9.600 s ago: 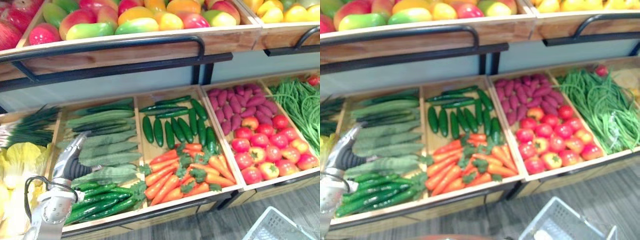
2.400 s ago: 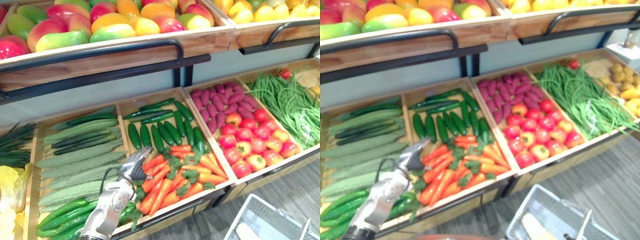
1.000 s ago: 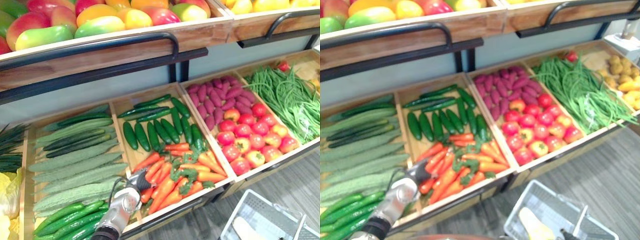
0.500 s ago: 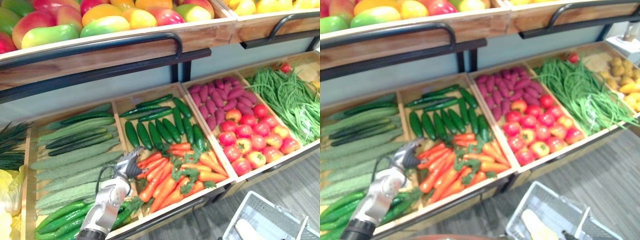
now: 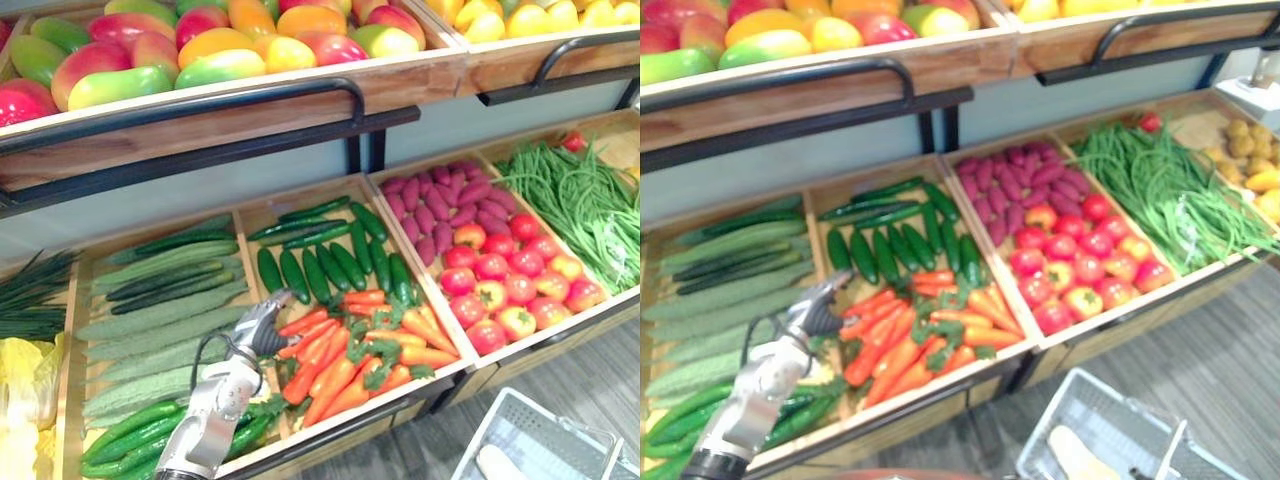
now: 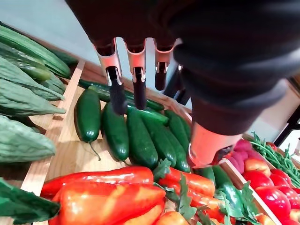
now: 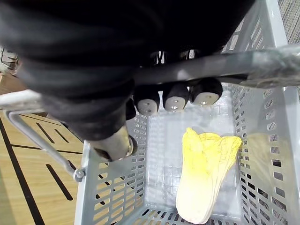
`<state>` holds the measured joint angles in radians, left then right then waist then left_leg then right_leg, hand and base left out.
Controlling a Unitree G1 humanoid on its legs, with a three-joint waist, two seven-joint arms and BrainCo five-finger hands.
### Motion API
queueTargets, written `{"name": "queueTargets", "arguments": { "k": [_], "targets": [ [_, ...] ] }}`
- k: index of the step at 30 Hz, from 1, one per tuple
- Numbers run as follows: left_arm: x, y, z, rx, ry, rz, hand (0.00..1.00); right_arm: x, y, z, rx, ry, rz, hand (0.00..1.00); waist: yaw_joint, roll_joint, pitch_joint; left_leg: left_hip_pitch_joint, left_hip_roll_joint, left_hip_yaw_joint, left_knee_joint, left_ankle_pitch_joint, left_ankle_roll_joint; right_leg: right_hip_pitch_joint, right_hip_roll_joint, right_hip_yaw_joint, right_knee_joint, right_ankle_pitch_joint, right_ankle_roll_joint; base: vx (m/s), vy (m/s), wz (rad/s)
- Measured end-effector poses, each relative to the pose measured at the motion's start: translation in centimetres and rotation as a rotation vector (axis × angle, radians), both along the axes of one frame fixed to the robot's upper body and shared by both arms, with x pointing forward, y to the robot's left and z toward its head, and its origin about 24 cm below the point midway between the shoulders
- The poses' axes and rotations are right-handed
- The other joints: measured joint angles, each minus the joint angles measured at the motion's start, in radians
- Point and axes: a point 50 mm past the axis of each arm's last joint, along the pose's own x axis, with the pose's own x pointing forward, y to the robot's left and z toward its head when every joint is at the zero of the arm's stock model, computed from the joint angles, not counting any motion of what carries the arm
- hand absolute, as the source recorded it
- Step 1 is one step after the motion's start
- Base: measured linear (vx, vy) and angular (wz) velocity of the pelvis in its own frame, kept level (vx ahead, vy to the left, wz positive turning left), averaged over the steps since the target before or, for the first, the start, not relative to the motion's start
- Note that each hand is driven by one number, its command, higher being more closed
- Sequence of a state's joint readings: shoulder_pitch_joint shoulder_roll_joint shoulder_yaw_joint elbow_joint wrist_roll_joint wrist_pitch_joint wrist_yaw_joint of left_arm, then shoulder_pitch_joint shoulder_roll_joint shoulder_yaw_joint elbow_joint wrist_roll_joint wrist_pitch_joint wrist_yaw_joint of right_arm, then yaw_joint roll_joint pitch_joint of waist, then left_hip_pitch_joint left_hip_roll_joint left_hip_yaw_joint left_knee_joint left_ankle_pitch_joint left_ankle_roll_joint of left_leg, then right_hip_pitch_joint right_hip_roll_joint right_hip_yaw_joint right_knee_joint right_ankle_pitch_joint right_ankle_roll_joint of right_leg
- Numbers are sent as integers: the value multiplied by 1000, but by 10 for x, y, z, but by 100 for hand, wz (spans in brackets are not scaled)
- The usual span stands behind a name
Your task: Pick vegetable in the basket
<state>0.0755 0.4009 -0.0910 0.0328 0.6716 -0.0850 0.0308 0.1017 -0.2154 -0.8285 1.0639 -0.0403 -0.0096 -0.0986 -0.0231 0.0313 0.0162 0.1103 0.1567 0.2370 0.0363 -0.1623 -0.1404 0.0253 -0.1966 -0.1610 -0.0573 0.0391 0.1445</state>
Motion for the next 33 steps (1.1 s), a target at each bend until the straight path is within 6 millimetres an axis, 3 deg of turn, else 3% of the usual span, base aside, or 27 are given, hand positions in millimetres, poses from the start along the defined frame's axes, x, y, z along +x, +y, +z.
{"name": "queueTargets", "arguments": {
  "k": [8,16,29,30,33],
  "targets": [
    [-1,-3,-3,-4,15,-8,0,0,2,-1,5,2,2,100,0,-5,-3,0,0,0,-2,0,0,5,0,-3,-13,5,7,0,0,0],
    [-9,-16,-47,-33,197,-16,0,0,8,-4,20,5,10,100,-2,-20,-16,-2,-3,2,-11,2,-2,7,0,-3,-35,12,15,0,0,0],
    [-7,-7,-82,29,329,42,0,2,9,-5,22,6,8,100,-9,-26,-14,-15,-8,0,-15,2,-2,-6,-2,-5,-37,12,15,0,0,0],
    [-5,-7,-82,39,327,46,100,4,10,-5,22,6,10,100,-12,-27,-14,-18,-8,-1,-13,2,-2,-8,-2,-6,-37,12,15,0,0,0],
    [-3,-2,-84,46,329,71,100,10,10,-4,16,6,33,100,-30,-26,-14,-20,-8,-2,-10,2,-2,-9,-2,-5,-37,12,15,0,0,0]
  ]
}}
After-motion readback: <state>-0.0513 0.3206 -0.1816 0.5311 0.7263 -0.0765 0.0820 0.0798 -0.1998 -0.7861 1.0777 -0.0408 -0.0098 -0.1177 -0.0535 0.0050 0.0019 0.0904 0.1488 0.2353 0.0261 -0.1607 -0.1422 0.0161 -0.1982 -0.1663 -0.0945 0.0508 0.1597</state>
